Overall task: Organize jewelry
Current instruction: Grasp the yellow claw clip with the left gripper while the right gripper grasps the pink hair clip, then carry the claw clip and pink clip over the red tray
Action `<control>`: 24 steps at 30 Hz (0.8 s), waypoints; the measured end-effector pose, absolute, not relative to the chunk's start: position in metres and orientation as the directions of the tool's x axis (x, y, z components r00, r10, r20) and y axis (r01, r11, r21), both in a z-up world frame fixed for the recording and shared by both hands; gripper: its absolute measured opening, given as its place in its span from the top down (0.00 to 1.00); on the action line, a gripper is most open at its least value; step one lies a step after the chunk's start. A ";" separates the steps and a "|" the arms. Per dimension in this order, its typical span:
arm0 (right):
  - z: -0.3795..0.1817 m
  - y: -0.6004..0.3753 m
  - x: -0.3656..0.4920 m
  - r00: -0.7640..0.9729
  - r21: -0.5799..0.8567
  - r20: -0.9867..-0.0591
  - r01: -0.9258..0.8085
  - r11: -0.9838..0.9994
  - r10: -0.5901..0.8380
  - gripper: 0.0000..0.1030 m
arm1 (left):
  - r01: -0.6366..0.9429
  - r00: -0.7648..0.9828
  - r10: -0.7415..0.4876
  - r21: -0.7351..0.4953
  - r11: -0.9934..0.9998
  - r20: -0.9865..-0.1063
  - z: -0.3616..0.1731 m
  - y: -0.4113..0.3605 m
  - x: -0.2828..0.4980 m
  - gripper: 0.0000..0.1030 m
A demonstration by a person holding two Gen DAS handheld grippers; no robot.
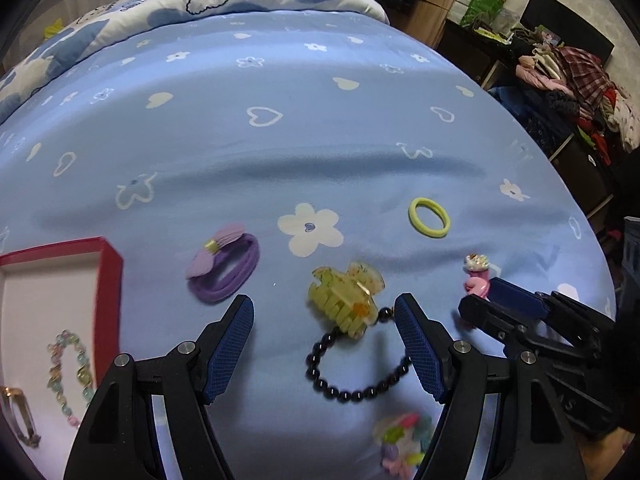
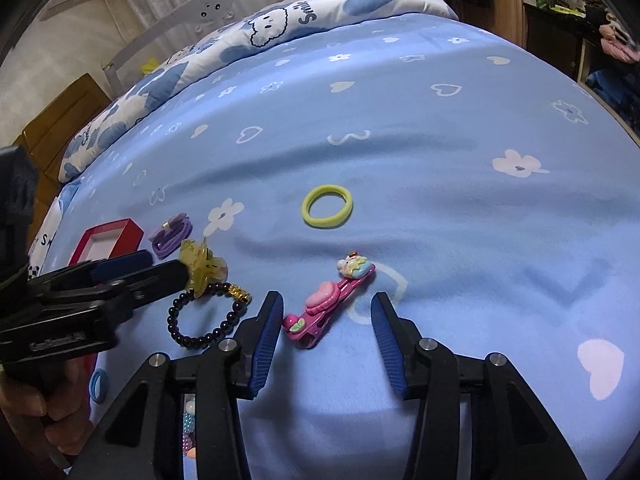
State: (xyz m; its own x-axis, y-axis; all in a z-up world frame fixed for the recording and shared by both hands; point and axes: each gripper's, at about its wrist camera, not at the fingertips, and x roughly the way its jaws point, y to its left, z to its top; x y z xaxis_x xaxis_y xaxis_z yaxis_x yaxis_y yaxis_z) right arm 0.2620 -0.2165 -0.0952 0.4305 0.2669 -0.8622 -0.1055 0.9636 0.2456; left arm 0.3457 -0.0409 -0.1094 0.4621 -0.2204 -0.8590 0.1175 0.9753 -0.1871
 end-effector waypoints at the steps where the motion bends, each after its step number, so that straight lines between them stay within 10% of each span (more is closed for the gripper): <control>1: -0.096 -0.215 0.263 0.428 0.242 -0.864 -0.109 0.964 0.265 0.65 | 0.115 0.459 -0.218 -0.186 0.976 -0.861 -0.112 -0.042 0.349 0.31; 7: -0.100 -0.219 0.267 0.421 0.253 -0.866 -0.096 0.963 0.270 0.78 | 0.105 0.440 -0.238 -0.213 0.971 -0.866 -0.123 -0.041 0.360 0.64; 24: -0.098 -0.222 0.271 0.459 0.278 -0.850 -0.031 0.960 0.260 0.87 | 0.087 0.526 -0.258 -0.250 0.964 -0.811 -0.086 -0.009 0.309 0.66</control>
State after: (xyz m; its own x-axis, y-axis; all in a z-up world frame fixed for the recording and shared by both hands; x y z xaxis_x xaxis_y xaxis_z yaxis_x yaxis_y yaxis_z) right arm 0.2715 -0.2217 -0.0975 0.4588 0.2604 -0.8495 -0.0312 0.9602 0.2775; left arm 0.3089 -0.0086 -0.0864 0.5257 -0.2580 -0.8106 0.0873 0.9642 -0.2502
